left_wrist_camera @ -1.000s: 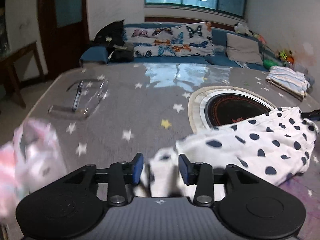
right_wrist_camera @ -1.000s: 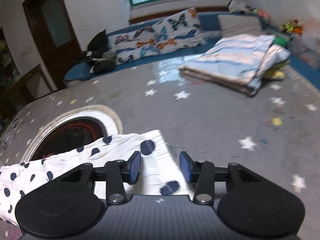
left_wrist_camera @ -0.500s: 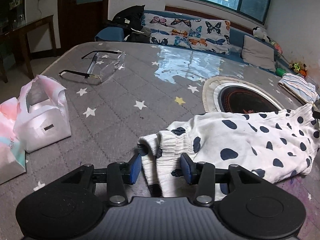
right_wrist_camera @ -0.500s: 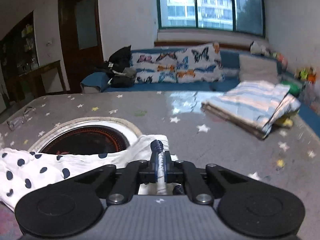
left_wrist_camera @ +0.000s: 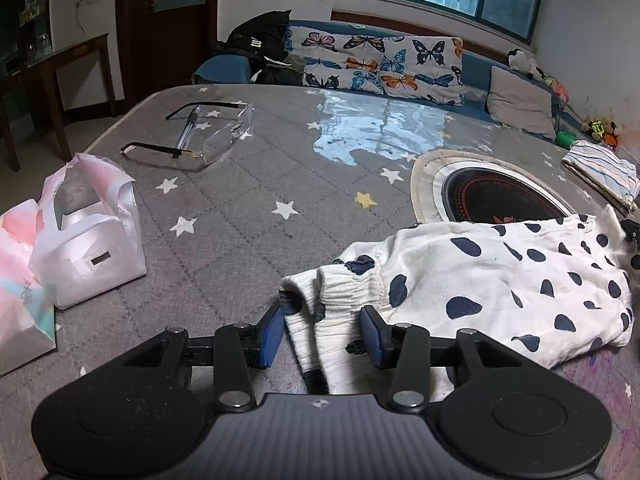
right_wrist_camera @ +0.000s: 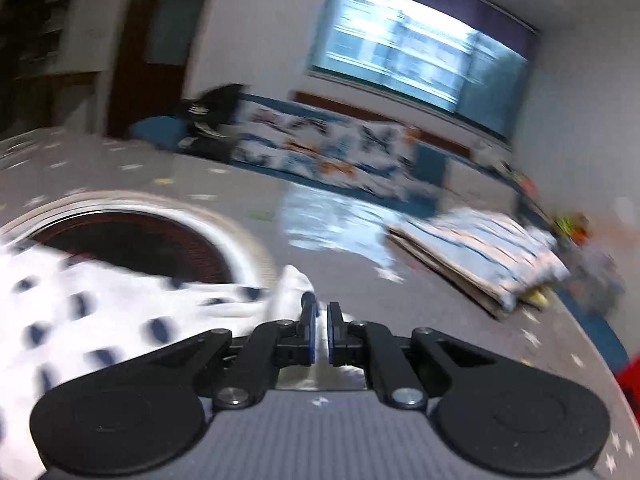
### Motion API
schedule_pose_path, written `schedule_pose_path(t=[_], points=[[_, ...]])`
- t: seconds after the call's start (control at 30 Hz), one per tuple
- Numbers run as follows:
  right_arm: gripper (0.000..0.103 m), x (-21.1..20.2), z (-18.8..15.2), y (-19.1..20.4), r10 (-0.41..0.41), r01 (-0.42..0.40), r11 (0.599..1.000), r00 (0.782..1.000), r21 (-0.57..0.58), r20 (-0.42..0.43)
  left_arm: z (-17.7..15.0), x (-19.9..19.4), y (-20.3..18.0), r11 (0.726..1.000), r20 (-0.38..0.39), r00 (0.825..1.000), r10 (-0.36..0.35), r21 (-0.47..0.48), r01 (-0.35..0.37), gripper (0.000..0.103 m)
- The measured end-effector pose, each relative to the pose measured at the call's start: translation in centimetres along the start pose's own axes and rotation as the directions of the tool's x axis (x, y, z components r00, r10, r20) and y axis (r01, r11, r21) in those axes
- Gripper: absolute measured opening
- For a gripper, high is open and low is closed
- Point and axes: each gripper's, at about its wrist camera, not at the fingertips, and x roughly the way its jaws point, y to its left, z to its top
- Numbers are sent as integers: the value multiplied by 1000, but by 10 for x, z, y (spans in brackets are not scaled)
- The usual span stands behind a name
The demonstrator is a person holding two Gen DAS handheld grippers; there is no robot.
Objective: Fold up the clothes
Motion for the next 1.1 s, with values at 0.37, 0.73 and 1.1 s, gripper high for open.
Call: schedule_pose_path(t=[0.37, 0.73, 1.1], points=[[29, 18, -1, -88, 350, -298, 861, 935, 412, -55, 2, -1, 2, 1000, 5, 1000, 8, 2, -8, 47], [33, 11, -9, -27, 319, -308, 945, 942, 107, -105, 1, 0, 1, 1000, 2, 1000, 18, 7, -18, 47], [33, 1, -5, -29, 359, -346, 931, 926, 119, -119, 0, 1, 2, 1000, 5, 1000, 31, -2, -31, 54]])
